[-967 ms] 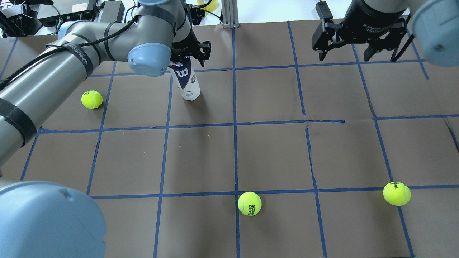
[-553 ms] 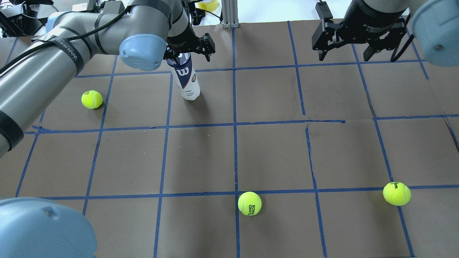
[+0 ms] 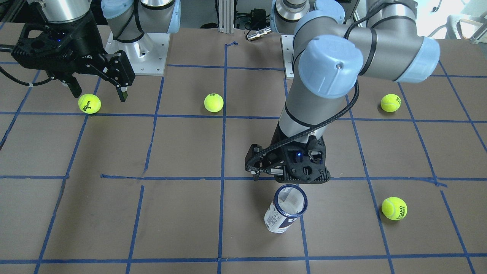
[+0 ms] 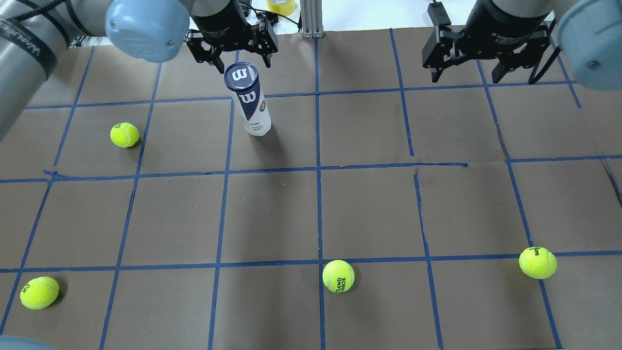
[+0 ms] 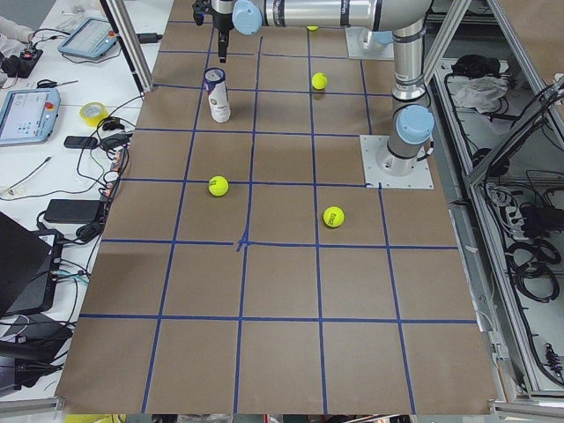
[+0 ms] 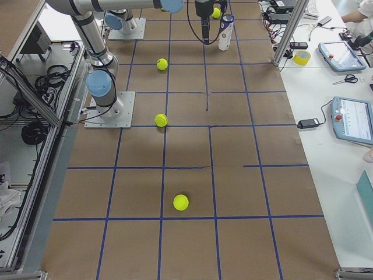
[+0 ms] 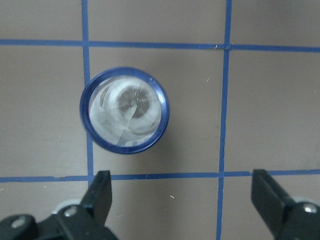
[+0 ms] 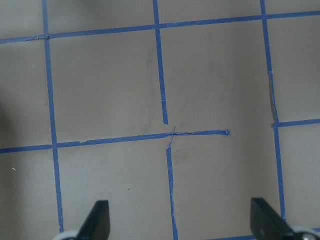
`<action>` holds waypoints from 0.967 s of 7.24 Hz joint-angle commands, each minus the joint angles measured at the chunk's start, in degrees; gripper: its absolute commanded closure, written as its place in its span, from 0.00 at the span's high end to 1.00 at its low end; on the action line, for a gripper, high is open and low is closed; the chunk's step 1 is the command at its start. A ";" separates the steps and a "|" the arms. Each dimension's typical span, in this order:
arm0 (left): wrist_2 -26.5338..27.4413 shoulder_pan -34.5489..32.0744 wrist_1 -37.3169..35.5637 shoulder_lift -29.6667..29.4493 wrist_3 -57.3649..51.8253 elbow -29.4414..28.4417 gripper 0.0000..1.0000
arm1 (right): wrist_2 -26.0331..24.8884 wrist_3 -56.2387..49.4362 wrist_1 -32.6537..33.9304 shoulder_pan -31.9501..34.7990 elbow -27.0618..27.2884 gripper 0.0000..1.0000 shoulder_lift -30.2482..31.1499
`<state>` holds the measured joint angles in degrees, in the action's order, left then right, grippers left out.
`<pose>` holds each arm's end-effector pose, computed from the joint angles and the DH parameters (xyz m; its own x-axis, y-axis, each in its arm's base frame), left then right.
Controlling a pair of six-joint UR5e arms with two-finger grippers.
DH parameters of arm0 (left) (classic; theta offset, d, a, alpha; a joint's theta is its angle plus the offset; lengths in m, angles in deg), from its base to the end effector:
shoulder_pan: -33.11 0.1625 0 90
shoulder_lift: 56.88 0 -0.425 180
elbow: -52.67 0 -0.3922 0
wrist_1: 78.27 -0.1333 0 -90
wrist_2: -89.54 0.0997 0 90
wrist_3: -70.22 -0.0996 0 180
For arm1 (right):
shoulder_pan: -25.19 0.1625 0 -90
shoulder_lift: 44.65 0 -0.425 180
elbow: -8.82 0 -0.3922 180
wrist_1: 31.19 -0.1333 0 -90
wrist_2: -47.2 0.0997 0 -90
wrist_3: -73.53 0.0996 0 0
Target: Lift up tennis ball bucket
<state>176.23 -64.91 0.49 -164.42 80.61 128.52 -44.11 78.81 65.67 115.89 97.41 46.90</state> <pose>-0.2259 -0.6064 0.4597 -0.9962 -0.0322 0.0809 -0.0421 0.9914 -0.1240 0.1371 -0.4938 0.5265 -0.9966 0.0824 0.0067 0.0800 0.9819 -0.1719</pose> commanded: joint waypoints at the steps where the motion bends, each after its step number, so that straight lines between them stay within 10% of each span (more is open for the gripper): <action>1: 2.93 2.99 5.59 4.43 -5.60 0.62 1.00 | -0.10 0.00 0.00 0.00 0.00 1.00 -0.06; 7: 3.57 11.80 8.17 14.45 -16.28 11.51 1.00 | -0.19 0.00 0.00 0.00 0.09 1.00 -0.06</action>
<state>179.68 -53.88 8.85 -151.56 64.66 137.98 -44.29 78.81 65.67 115.89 97.47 46.85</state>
